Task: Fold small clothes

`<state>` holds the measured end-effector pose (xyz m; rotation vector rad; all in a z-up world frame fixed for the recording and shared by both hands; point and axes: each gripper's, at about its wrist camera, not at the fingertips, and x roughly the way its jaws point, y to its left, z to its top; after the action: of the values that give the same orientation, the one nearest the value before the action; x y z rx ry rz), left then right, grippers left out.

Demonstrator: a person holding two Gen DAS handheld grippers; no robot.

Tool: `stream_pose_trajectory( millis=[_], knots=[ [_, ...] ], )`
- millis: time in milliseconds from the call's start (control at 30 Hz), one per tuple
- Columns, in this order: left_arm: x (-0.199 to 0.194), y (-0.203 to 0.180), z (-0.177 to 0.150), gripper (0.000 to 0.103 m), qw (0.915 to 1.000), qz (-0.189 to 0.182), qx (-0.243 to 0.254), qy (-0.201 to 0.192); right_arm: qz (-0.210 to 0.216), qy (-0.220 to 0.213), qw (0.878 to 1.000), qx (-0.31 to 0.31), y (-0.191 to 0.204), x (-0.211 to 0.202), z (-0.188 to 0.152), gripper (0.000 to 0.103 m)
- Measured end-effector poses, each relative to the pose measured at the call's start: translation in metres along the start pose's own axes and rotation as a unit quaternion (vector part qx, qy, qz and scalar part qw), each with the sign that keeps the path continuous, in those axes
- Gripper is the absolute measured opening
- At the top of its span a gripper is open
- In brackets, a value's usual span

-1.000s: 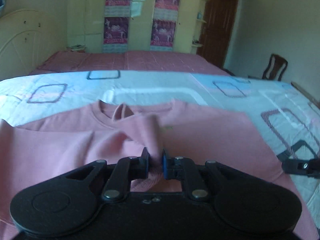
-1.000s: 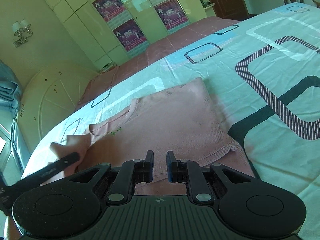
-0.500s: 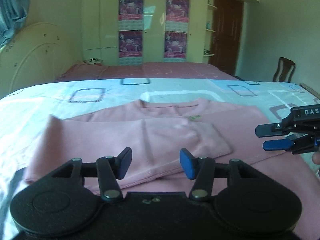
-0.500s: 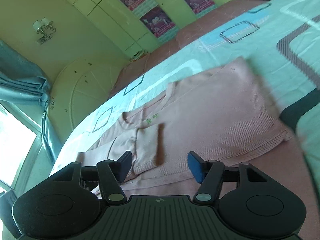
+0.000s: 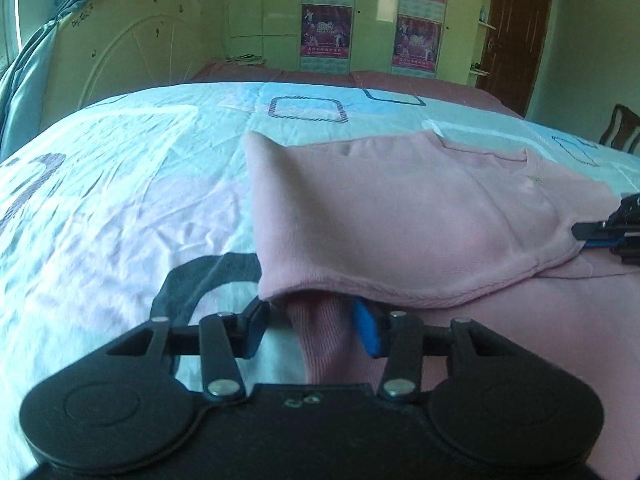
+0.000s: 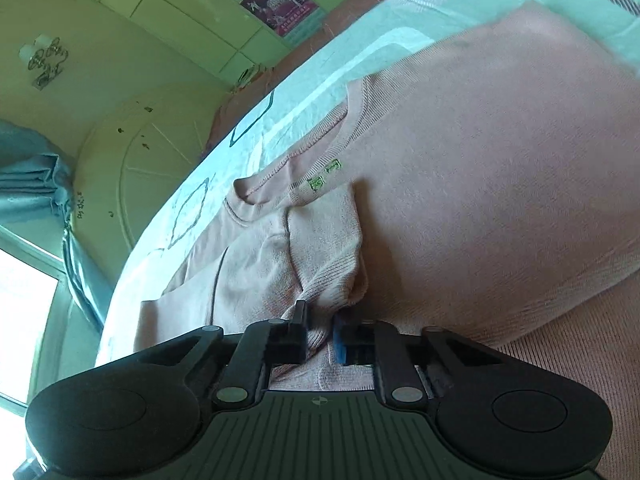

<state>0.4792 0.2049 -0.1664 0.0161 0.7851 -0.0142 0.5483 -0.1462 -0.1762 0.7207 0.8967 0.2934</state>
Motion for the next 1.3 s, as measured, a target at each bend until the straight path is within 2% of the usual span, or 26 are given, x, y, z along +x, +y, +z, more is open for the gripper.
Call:
stream_pose_trajectory(
  millis=[33,100,200,300,533,967,1000,1033,1100,1133,1167,1233,1300],
  knots=[
    [0.001,0.001,0.001,0.033,1.0000,0.001,0.007,-0.003,0.001,-0.015,1.000,-0.010,0.006,-0.007,0.001,0.004],
    [0.002,0.009,0.004,0.017,1.0000,-0.007,-0.001,-0.007,-0.005,-0.048,0.998,-0.028,0.013,-0.026,0.007,0.004],
    [0.004,0.023,0.000,0.010,0.9996,-0.023,-0.016,-0.006,-0.045,-0.098,0.993,-0.044,0.006,-0.057,0.014,0.004],
    [0.005,0.025,-0.001,0.010,0.9994,-0.031,-0.014,-0.007,-0.067,-0.053,0.996,-0.038,-0.017,-0.053,0.009,0.004],
    [0.003,0.030,-0.001,0.010,0.9990,-0.040,-0.019,-0.003,-0.073,-0.054,0.996,-0.024,-0.024,-0.054,-0.017,0.004],
    [0.005,0.030,0.000,0.010,0.9988,-0.047,-0.016,0.005,-0.081,-0.052,0.995,-0.014,-0.025,-0.050,-0.024,0.004],
    [0.005,0.031,0.001,0.014,0.9986,-0.051,-0.009,0.008,-0.087,-0.053,0.995,-0.015,-0.026,-0.050,-0.023,0.004],
    [0.003,0.032,0.001,0.015,0.9983,-0.056,-0.002,0.011,-0.102,-0.061,0.993,-0.021,-0.024,-0.054,-0.023,0.004],
    [-0.007,0.040,0.004,0.031,0.9980,-0.062,0.005,0.011,-0.139,-0.095,0.984,-0.052,-0.013,-0.069,-0.022,0.006],
    [-0.020,0.044,0.004,0.032,0.9981,-0.061,0.007,-0.010,-0.148,-0.113,0.980,-0.069,-0.007,-0.077,-0.021,0.014],
    [-0.032,0.045,0.005,0.029,0.9973,-0.064,0.010,-0.036,-0.141,-0.120,0.979,-0.090,0.000,-0.082,-0.021,0.014],
    [-0.046,0.034,0.013,0.030,0.9951,-0.068,0.013,-0.071,-0.127,-0.107,0.977,-0.137,0.016,-0.077,-0.021,0.014],
    [-0.038,0.012,0.022,0.036,0.9922,-0.105,0.015,-0.066,-0.116,-0.080,0.974,-0.176,0.031,-0.061,-0.025,0.014]
  ],
)
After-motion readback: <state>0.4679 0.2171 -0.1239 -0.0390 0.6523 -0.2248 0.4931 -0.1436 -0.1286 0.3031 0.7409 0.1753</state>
